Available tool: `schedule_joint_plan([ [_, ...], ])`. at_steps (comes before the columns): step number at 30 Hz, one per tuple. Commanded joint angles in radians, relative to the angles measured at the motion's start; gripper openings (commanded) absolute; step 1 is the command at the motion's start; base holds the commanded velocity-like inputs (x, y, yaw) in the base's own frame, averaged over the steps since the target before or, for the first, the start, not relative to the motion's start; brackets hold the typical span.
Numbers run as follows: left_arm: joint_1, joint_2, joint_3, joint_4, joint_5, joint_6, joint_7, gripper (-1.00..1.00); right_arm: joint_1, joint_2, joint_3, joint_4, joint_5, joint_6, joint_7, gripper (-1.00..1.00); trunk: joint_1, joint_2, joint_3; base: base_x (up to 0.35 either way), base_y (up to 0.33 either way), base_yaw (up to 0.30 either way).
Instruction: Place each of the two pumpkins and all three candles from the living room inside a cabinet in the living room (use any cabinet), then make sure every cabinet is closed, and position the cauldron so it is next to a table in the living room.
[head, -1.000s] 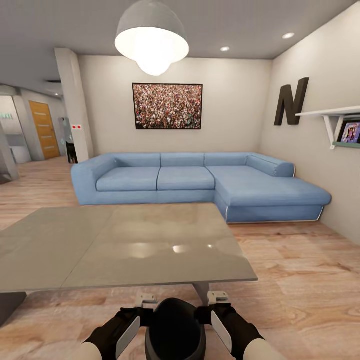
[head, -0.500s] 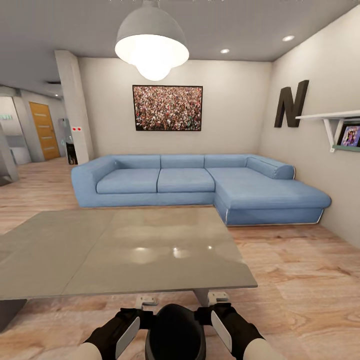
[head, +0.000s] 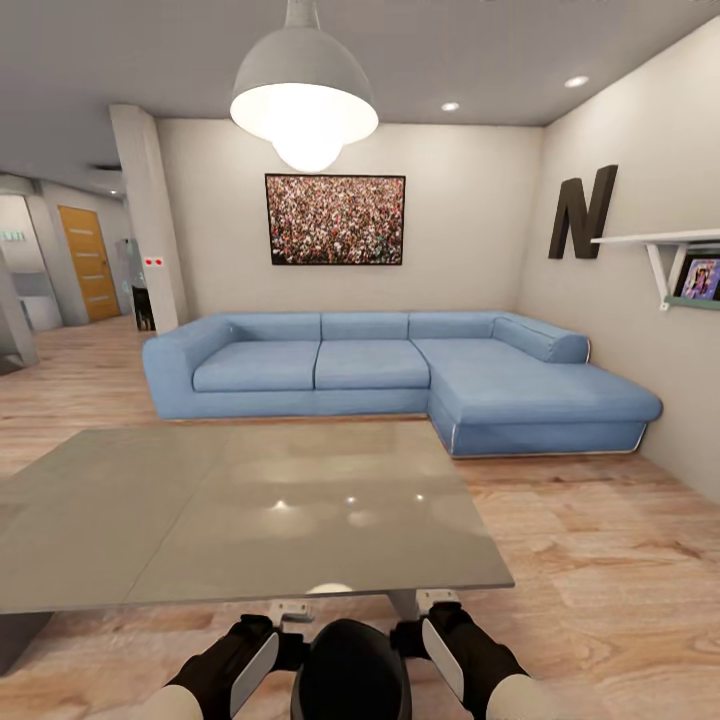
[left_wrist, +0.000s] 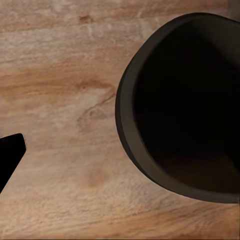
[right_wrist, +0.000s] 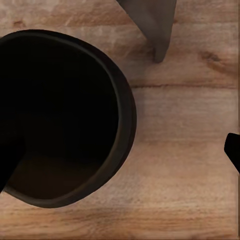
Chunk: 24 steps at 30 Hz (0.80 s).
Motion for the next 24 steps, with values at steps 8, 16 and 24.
schedule_joint_plan([
  [8, -0.001, 0.002, -0.004, -0.001, 0.012, 0.040, 0.032, 1.00, -0.007, -0.001, 0.007, -0.001, -0.010, 0.096, -0.009, 1.00, -0.027, 0.049, 0.021, 0.000, 0.000, 0.000],
  [16, -0.001, 0.003, -0.004, -0.002, 0.014, 0.045, 0.041, 1.00, -0.008, -0.001, 0.007, -0.001, -0.010, 0.121, -0.008, 1.00, -0.027, 0.049, 0.021, -0.041, 0.000, 0.000],
  [24, -0.001, 0.002, -0.006, -0.002, 0.013, 0.045, 0.042, 1.00, -0.008, -0.001, 0.007, -0.001, -0.010, 0.123, -0.008, 1.00, -0.027, 0.049, 0.021, -0.294, 0.000, 0.000],
])
